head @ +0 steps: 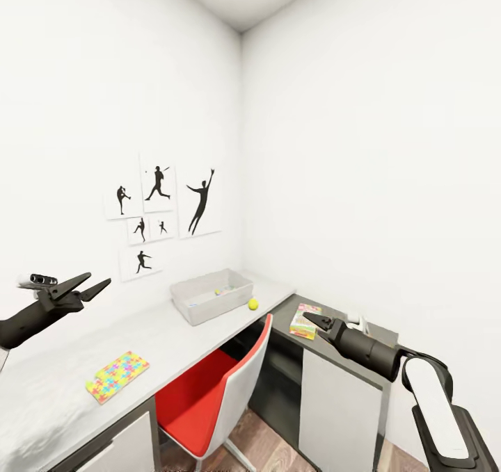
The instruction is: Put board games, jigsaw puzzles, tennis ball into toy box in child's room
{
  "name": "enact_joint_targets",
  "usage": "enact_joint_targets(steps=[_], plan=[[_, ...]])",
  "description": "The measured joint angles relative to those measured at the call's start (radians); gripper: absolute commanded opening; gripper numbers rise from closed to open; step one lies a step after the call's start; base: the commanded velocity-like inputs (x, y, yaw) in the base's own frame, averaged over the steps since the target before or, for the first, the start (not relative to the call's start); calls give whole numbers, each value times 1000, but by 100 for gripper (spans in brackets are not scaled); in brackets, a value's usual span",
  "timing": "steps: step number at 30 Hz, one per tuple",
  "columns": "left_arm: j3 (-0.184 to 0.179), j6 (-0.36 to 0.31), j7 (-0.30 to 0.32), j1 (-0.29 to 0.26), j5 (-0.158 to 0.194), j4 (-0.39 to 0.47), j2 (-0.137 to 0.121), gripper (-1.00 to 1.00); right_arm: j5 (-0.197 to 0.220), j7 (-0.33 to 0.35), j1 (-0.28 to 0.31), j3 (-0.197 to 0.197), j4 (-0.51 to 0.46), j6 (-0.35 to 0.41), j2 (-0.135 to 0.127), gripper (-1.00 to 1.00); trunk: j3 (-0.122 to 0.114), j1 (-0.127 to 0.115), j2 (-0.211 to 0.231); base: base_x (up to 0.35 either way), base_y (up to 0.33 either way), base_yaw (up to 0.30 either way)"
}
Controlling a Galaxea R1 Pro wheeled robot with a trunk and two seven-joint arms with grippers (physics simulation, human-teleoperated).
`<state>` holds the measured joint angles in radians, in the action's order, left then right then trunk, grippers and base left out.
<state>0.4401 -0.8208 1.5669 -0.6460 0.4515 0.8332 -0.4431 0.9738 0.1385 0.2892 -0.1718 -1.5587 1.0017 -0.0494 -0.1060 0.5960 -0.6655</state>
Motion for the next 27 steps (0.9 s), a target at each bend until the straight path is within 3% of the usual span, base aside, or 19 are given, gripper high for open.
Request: enact_joint_targets(steps=[7, 27], plan=[[0, 0, 0, 0, 0, 0, 0, 100, 1, 0, 0, 0, 10, 0, 0, 100, 0, 0, 0, -171, 42, -280], [0, 0, 0, 0, -1, 0, -3, 100, 0, 0, 0, -2, 14, 0, 0, 100, 0, 0, 0, -31, 2, -281]])
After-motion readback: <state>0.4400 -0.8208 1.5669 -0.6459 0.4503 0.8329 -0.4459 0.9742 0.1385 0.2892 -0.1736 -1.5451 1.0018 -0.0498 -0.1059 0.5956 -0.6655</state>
